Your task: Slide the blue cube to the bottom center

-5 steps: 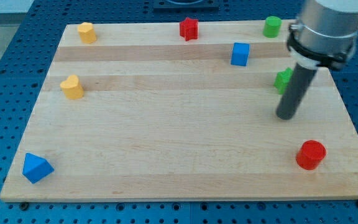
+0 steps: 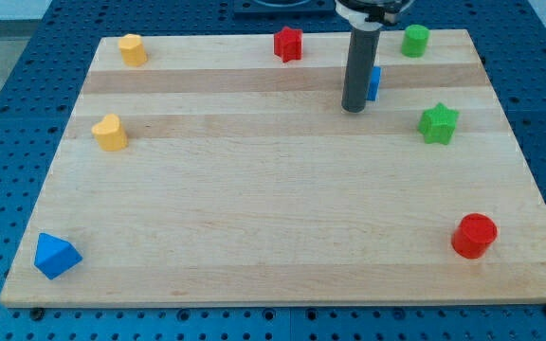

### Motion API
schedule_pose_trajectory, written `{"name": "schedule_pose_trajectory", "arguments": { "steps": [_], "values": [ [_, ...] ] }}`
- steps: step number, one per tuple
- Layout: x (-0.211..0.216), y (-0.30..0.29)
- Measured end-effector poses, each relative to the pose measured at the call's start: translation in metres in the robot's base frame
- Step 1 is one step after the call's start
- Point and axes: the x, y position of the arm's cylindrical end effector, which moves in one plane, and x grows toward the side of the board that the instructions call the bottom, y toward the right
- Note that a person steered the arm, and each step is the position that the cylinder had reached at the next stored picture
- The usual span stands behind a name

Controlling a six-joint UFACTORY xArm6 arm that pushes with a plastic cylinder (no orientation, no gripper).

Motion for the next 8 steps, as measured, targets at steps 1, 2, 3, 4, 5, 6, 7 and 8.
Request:
{"name": "schedule_pose_trajectory", "arguments": {
  "steps": [1, 2, 3, 4, 5, 6, 7, 8],
  "values": [
    [0.0, 0.011],
    [0.0, 0.027],
    [-0.002, 0.041],
    [-0.01, 0.067],
    [-0.034, 0.091],
    [-0.061, 0.091],
    [-0.065, 0.091],
    [-0.065, 0.082]
  ]
}}
